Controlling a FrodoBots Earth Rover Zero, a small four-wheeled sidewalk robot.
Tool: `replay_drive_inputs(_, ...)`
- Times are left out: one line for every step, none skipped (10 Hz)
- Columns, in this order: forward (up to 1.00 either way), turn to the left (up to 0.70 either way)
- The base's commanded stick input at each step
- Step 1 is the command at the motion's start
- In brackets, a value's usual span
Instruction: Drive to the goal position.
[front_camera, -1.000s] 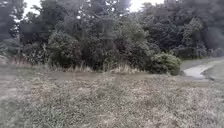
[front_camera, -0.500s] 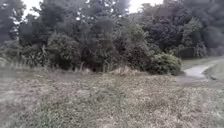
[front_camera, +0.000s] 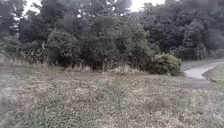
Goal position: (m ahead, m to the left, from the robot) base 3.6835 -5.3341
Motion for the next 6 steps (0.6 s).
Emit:
replay_drive_inputs(0.00, 0.00)
replay_drive_inputs(0.00, 0.00)
replay_drive_inputs(0.00, 0.00)
replay_drive_inputs(0.00, 0.00)
replay_drive_inputs(0.00, 0.00)
replay_drive_inputs(0.00, -0.05)
